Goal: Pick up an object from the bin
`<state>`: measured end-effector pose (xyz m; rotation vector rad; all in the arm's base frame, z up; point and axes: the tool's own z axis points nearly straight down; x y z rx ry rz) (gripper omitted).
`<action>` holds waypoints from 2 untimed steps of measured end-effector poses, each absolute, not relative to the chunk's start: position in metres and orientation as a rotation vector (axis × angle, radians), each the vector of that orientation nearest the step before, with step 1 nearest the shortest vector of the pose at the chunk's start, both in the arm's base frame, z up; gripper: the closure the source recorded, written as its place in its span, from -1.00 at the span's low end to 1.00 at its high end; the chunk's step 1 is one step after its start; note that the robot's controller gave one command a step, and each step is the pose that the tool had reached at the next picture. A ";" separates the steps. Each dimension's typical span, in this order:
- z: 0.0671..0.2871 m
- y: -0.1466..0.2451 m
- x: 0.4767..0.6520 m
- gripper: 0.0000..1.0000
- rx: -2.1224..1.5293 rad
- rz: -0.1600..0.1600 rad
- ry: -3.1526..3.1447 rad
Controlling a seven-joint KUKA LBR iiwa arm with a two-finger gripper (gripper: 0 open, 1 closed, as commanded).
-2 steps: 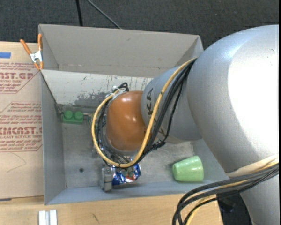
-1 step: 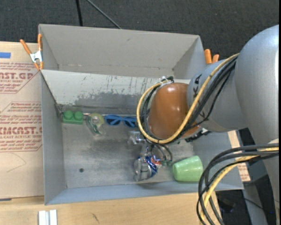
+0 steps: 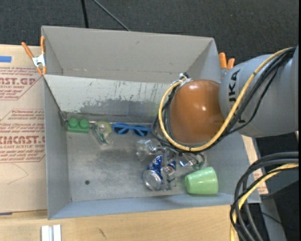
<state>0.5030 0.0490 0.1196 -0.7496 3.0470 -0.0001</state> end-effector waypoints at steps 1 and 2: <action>0.115 0.050 0.522 -1.00 -1.366 0.002 2.827; 0.068 0.047 0.533 -1.00 -1.936 0.005 2.476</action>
Offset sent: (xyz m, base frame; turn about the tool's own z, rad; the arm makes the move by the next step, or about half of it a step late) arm 0.0185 0.0000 -0.0037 -0.4169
